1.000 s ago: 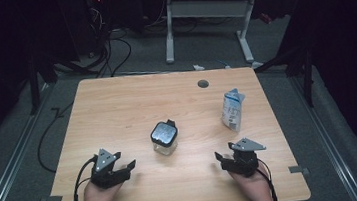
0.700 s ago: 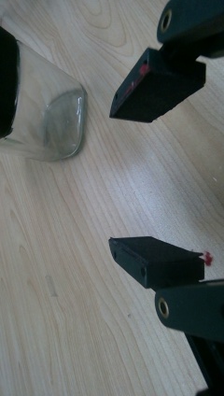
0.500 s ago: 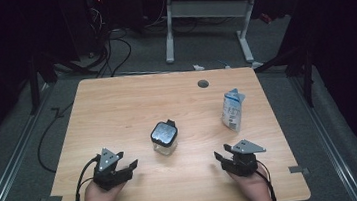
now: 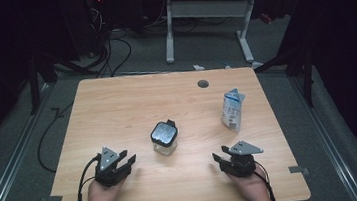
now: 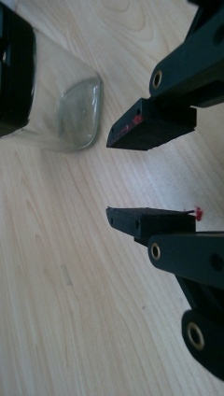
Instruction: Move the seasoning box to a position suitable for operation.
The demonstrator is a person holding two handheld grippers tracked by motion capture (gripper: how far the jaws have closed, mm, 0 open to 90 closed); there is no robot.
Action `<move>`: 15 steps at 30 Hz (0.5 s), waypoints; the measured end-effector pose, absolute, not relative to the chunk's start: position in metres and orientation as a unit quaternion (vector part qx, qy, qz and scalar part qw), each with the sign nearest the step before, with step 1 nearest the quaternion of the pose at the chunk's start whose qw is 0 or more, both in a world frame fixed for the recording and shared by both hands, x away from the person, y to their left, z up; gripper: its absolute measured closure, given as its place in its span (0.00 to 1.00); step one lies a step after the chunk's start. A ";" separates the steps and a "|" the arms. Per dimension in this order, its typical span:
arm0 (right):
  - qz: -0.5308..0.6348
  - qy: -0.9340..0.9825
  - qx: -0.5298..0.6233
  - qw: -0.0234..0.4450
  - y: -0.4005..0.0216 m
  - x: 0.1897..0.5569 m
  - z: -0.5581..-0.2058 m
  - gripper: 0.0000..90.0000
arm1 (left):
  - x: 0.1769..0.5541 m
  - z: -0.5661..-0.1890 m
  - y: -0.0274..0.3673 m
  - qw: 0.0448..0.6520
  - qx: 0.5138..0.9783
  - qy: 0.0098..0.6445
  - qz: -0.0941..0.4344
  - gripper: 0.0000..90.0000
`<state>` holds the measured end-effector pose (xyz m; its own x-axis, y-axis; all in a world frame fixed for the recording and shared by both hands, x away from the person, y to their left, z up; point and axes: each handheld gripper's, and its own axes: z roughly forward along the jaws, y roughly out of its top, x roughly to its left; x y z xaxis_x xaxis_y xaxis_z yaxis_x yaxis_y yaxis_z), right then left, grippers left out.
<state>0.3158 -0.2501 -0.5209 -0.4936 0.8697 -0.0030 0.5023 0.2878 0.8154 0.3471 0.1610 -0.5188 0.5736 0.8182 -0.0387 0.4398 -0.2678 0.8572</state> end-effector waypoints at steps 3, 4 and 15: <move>0.396 0.772 0.440 0.232 -0.249 0.315 -0.522 0.60 | 0.351 -0.519 0.155 0.439 0.774 0.403 0.215 0.71; 0.396 0.772 0.440 0.232 -0.249 0.315 -0.522 0.60 | 0.351 -0.519 0.155 0.439 0.774 0.403 0.215 0.71; 0.395 0.778 0.431 0.229 -0.247 0.316 -0.523 0.59 | 0.379 -0.519 0.135 0.434 0.774 0.416 0.198 0.79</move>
